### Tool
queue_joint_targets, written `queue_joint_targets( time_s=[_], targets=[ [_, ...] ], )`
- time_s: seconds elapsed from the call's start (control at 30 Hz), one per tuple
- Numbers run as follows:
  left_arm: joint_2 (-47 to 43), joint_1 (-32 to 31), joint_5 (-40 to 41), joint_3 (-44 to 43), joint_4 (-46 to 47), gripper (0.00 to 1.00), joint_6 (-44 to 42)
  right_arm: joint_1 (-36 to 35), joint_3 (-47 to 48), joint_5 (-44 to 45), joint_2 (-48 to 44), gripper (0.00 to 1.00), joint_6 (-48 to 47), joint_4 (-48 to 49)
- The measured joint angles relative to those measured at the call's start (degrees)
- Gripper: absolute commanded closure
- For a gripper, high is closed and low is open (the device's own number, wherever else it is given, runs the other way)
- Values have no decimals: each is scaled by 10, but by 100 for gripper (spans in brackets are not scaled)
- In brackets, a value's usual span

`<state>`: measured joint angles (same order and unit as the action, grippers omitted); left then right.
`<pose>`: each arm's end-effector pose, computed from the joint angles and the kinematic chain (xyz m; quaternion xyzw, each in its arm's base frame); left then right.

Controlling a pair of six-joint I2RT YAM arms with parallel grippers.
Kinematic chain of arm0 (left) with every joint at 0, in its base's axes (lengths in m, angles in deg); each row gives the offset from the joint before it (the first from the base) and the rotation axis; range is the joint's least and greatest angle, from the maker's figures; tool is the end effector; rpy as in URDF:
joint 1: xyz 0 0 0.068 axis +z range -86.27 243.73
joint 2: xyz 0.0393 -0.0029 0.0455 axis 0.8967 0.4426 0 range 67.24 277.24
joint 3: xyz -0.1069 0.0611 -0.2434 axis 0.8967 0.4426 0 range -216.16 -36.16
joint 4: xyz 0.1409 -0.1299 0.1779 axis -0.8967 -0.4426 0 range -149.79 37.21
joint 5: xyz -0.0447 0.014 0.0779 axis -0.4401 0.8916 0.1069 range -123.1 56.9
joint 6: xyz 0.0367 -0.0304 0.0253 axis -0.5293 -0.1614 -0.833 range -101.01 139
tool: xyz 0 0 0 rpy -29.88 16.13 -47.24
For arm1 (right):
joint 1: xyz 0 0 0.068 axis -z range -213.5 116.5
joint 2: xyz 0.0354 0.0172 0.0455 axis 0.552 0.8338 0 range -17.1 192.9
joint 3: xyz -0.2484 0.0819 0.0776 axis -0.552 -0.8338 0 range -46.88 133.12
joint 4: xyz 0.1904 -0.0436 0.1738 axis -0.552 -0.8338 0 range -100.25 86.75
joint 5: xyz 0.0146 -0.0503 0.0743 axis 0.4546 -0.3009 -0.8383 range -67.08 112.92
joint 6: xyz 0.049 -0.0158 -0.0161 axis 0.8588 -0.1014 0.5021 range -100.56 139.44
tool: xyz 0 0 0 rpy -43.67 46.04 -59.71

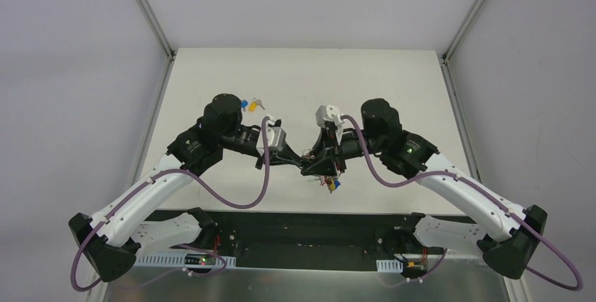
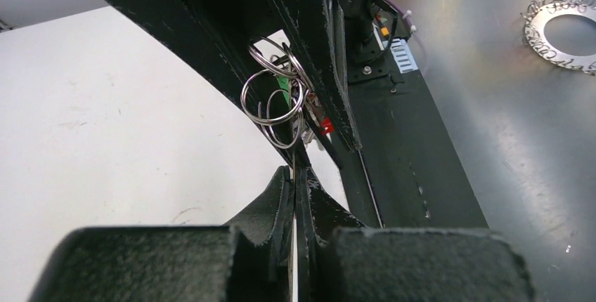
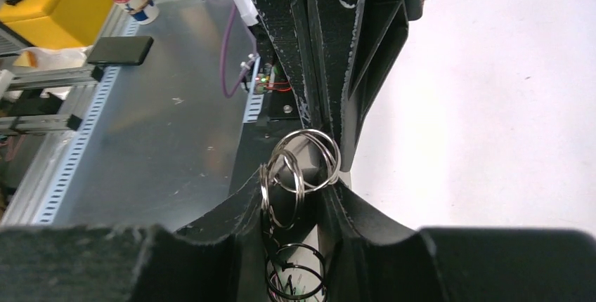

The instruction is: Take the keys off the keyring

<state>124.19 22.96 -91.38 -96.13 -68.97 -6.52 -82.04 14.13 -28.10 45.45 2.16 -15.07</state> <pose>0.1377 -0.1585 0.3864 0.6275 0.4076 -0.4502 0.4873 0.1373 0.1971 0.3789 -0.6089 0.4493 0.4762 0.4479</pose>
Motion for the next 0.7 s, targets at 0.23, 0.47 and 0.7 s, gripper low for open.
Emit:
queue_joint_targets(
  time_s=[0.23,0.47,0.7],
  targets=[
    [-5,-4,39,21,12,100,-22,-7,-48,76,-48,33,-5,10],
    [-12,-4,82,38,7,100,-49,-7,-115,163,-129,24,-11,6],
    [-23,-4,91,48,5,100,-69,-7,-161,240,-168,28,-30,18]
  ],
)
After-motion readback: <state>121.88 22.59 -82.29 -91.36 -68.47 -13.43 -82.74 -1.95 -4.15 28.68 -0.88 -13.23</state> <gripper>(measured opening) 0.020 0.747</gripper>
